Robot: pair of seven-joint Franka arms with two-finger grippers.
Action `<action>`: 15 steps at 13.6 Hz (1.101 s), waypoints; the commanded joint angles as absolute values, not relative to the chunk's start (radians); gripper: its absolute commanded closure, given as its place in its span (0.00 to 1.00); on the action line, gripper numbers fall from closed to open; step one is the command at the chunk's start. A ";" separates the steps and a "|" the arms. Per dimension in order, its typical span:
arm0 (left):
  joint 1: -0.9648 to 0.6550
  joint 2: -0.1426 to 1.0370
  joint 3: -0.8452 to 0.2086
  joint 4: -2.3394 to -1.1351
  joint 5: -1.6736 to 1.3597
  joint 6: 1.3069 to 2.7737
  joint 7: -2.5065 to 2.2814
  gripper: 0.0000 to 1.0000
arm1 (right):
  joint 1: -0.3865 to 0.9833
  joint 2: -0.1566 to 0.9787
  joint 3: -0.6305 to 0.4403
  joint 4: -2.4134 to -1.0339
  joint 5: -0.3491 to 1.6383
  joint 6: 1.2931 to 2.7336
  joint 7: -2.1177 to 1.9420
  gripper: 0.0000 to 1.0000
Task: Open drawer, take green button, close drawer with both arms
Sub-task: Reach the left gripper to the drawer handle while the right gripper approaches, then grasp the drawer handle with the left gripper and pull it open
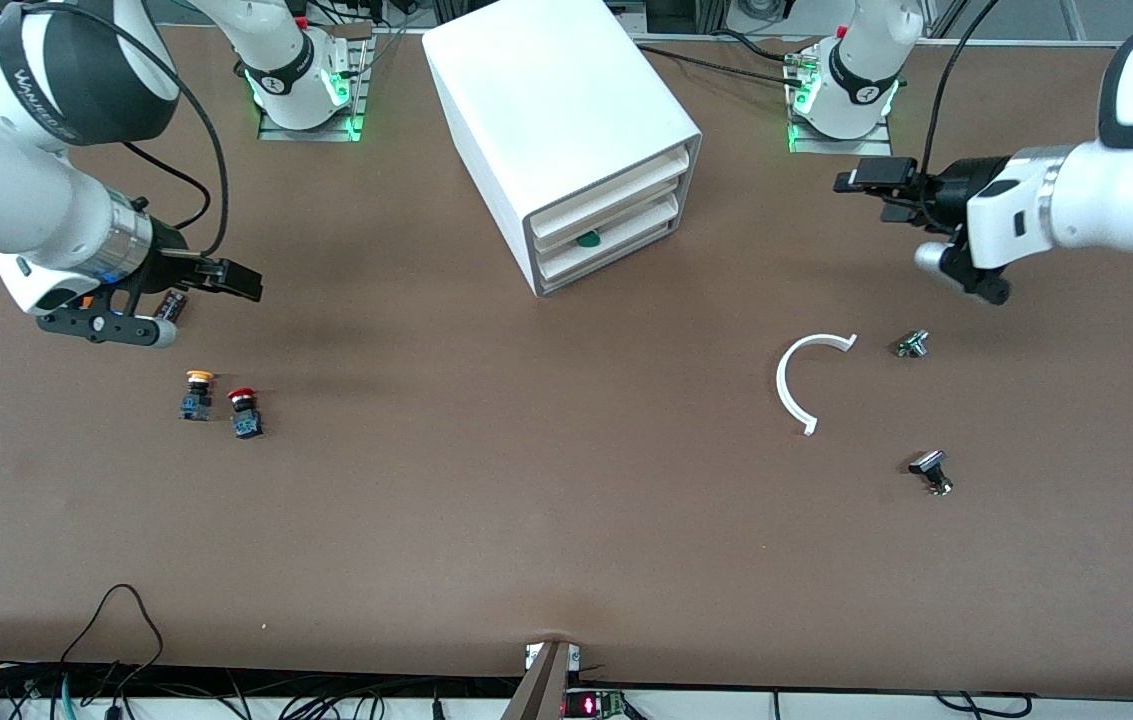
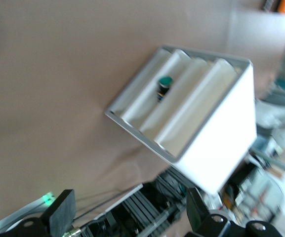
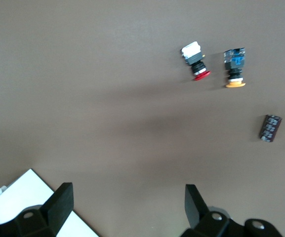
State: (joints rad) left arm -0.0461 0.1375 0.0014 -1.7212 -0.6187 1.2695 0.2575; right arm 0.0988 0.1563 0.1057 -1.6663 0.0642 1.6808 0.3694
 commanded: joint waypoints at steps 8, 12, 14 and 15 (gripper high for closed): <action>-0.074 0.472 -0.012 -1.771 -0.874 1.373 0.793 0.07 | 0.235 0.256 0.103 -1.652 0.071 1.776 0.590 0.00; -0.115 0.491 -0.029 -1.946 -1.051 1.463 0.877 0.16 | 0.290 0.307 0.103 -1.623 0.069 1.796 0.632 0.00; -0.135 0.497 -0.047 -1.960 -1.055 1.532 0.925 0.20 | 0.316 0.328 0.103 -1.615 0.064 1.798 0.679 0.00; -0.137 0.515 -0.063 -1.962 -1.054 1.539 0.933 0.26 | 0.327 0.342 0.103 -1.603 0.064 1.813 0.687 0.00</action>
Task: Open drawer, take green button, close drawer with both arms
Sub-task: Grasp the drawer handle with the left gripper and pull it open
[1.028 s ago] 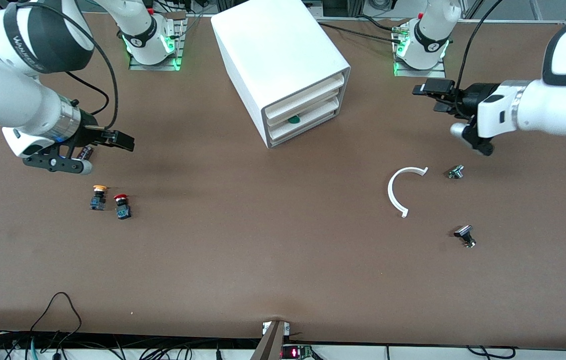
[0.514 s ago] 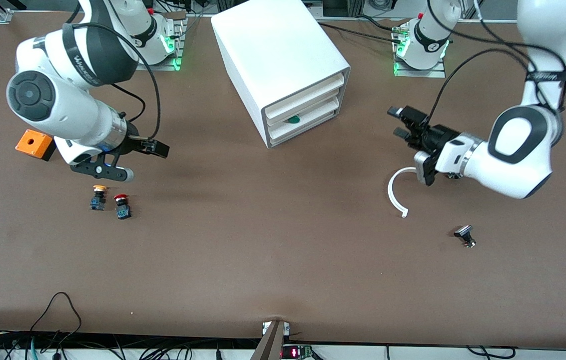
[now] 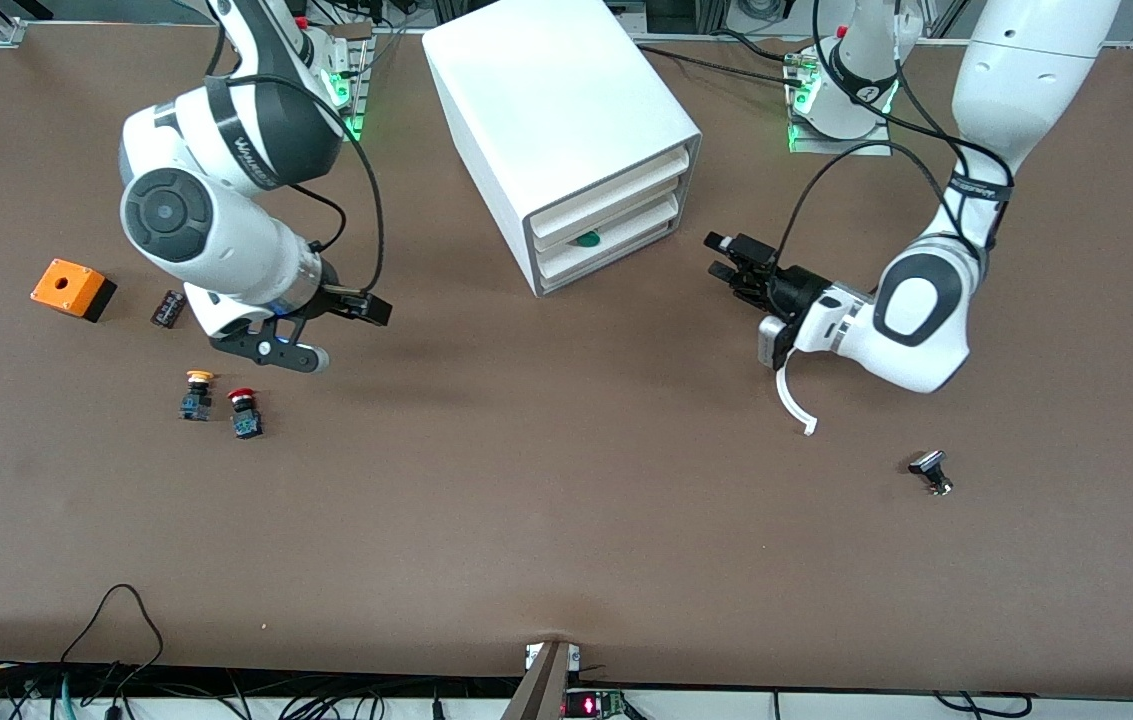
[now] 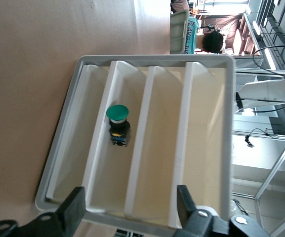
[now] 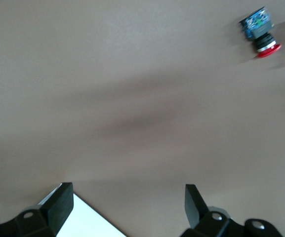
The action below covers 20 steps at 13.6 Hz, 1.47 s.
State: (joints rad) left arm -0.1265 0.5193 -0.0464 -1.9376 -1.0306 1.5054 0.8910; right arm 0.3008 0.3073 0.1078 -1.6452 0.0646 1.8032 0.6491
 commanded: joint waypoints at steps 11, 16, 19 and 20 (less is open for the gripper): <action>-0.167 0.658 -0.159 -2.008 -1.170 1.675 1.164 0.36 | 0.457 0.433 0.101 -1.516 0.038 1.855 0.890 0.00; -0.187 0.676 -0.170 -2.026 -1.175 1.681 1.218 0.54 | 0.469 0.433 0.101 -1.516 0.037 1.862 0.917 0.00; -0.207 0.689 -0.172 -2.045 -1.177 1.683 1.229 0.56 | 0.471 0.434 0.101 -1.516 0.037 1.861 0.908 0.00; -0.207 0.689 -0.172 -2.045 -1.175 1.683 1.230 0.56 | 0.471 0.433 0.101 -1.516 0.037 1.861 0.907 0.00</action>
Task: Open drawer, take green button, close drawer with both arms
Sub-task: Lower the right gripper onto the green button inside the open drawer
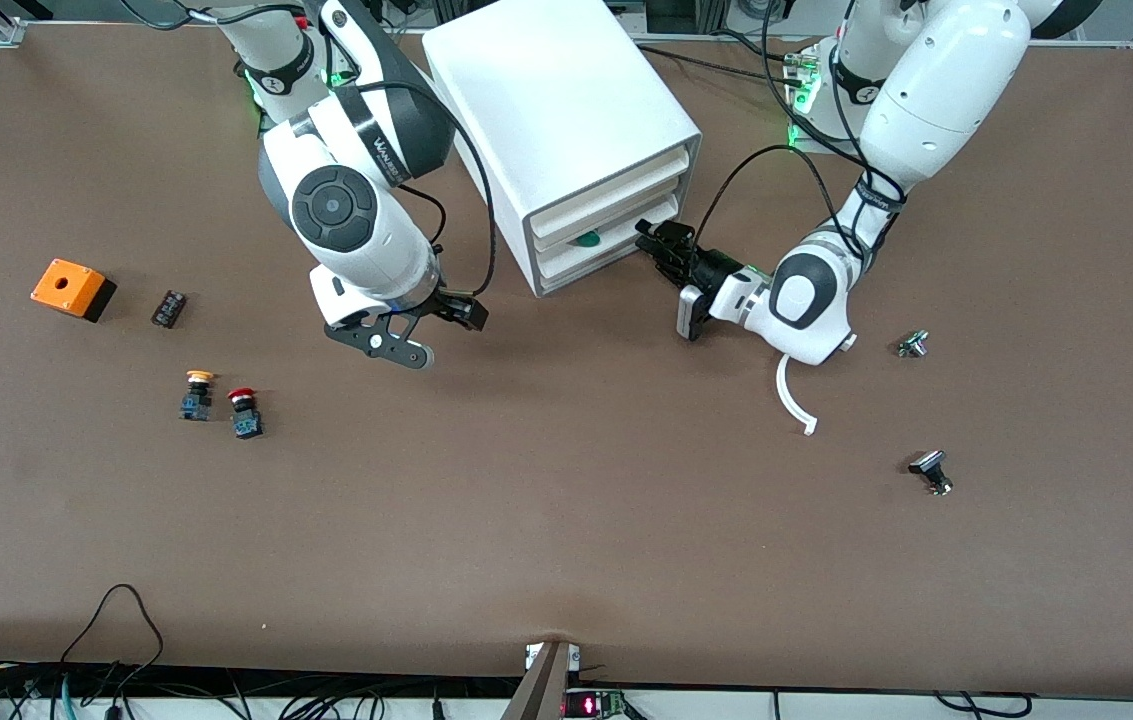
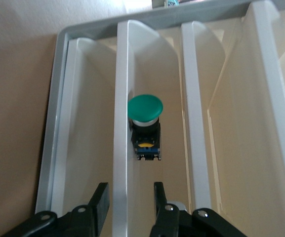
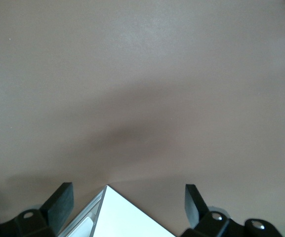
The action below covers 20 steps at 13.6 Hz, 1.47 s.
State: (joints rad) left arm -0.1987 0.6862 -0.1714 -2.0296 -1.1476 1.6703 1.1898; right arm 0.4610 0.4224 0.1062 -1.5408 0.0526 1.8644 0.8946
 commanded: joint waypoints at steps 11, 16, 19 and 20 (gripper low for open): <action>-0.215 0.704 -0.170 -2.043 -1.197 1.703 1.232 1.00 | 0.489 0.454 0.101 -1.457 0.028 1.862 0.913 0.00; -0.152 0.713 -0.144 -1.950 -1.114 1.700 1.215 1.00 | 0.523 0.492 0.101 -1.387 0.028 1.867 0.908 0.00; -0.147 0.750 -0.101 -1.872 -1.112 1.703 1.215 1.00 | 0.558 0.523 0.101 -1.324 0.028 1.876 0.885 0.00; -0.147 0.759 -0.082 -1.853 -1.111 1.701 1.216 1.00 | 0.581 0.529 0.101 -1.307 0.028 1.878 0.882 0.00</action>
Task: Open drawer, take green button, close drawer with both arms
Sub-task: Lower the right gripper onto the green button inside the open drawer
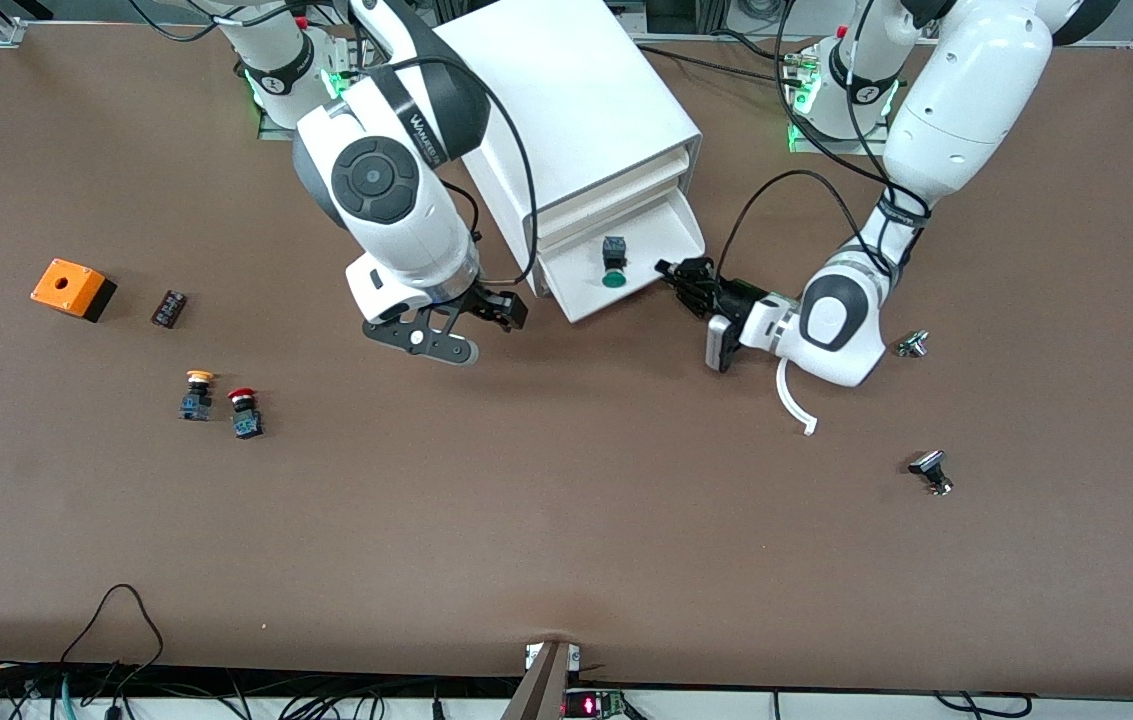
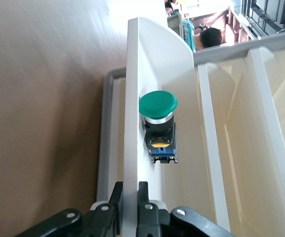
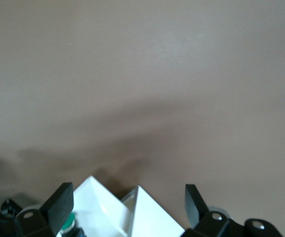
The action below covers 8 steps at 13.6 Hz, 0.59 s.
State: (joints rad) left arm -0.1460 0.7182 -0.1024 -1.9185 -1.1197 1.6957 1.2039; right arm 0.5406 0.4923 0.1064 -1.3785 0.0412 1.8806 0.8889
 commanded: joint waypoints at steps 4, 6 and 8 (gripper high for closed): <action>-0.146 0.772 -0.051 -1.819 -1.111 1.700 1.220 1.00 | 0.690 0.558 0.101 -1.296 -0.005 1.943 0.850 0.00; -0.141 0.772 -0.045 -1.818 -1.111 1.694 1.224 0.05 | 0.722 0.581 0.101 -1.296 -0.005 1.997 0.842 0.00; -0.121 0.764 -0.046 -1.813 -1.071 1.692 1.215 0.00 | 0.765 0.615 0.101 -1.296 -0.005 2.045 0.841 0.00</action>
